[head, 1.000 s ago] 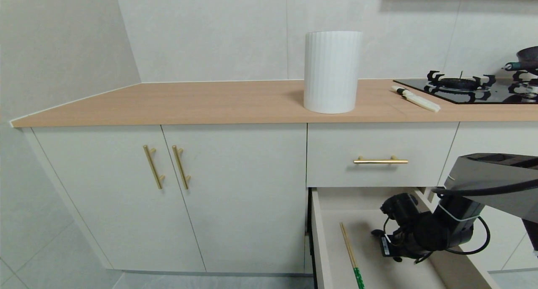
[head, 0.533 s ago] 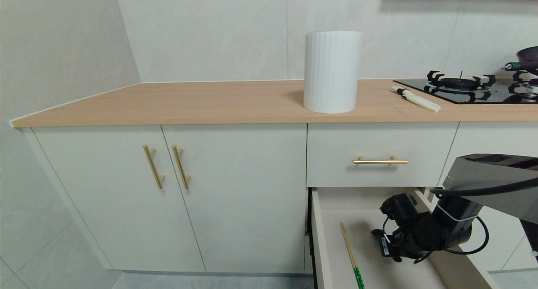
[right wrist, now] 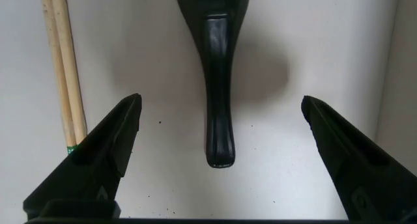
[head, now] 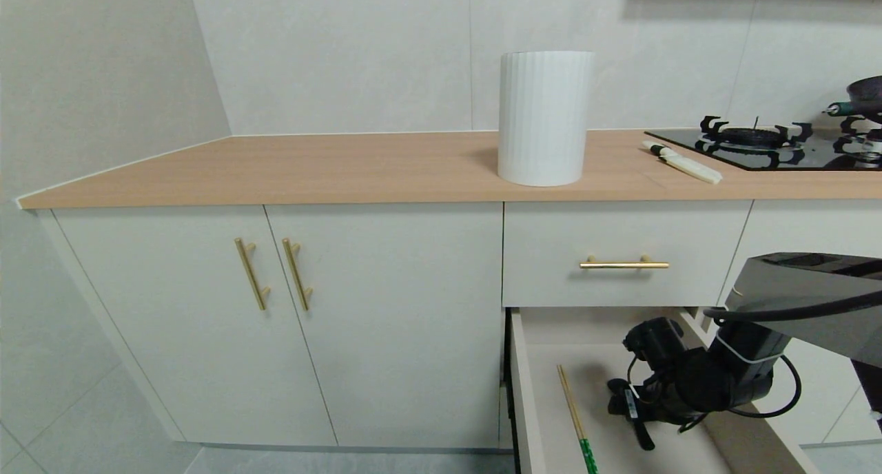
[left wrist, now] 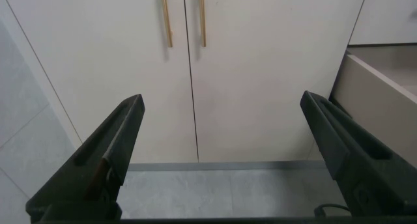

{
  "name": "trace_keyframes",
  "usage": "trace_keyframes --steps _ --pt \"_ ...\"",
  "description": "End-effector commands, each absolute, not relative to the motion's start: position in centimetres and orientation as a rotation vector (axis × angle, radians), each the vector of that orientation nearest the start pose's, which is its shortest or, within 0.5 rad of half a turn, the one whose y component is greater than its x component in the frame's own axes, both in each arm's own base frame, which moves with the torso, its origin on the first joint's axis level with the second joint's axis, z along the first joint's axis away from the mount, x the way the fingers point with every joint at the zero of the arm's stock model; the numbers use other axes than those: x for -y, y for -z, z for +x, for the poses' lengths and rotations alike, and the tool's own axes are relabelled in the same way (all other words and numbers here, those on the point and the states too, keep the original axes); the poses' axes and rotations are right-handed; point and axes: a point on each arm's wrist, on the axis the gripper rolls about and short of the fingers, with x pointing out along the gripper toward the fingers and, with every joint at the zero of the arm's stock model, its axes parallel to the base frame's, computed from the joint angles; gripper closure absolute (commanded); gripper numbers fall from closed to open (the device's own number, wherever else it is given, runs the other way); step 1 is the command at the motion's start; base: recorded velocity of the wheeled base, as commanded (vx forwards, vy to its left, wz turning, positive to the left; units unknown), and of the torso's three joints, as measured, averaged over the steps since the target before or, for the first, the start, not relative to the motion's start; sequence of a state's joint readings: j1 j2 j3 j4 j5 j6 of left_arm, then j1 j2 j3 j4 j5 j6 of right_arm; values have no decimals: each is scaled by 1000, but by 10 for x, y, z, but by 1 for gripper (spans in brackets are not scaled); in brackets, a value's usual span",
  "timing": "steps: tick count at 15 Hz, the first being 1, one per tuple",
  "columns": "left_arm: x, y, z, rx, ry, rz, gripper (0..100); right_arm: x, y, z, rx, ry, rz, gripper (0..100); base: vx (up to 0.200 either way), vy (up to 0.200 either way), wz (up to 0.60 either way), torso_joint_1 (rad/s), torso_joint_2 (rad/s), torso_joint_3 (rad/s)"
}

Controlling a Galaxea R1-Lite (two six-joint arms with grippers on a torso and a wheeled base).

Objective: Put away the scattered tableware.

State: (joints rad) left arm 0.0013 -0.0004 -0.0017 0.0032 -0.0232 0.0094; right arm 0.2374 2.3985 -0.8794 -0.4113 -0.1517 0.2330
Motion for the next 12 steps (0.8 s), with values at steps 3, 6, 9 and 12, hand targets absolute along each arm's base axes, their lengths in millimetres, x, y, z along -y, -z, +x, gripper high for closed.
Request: trace_keyframes --steps 3,6,9,12 --pt "1 -76 -23 -1 21 9 0 -79 54 342 -1075 52 0 0 0 0 0 0 0 0" --pt "1 -76 -23 -1 21 9 0 -76 -17 329 -923 40 30 0 0 0 0 0 0 0" --pt "1 -76 -23 -1 21 9 0 -79 -85 301 -858 -2 33 0 0 0 0 0 0 0" --pt "1 -76 -23 -1 21 11 0 -91 -133 265 -832 -86 15 0 0 0 0 0 0 0"
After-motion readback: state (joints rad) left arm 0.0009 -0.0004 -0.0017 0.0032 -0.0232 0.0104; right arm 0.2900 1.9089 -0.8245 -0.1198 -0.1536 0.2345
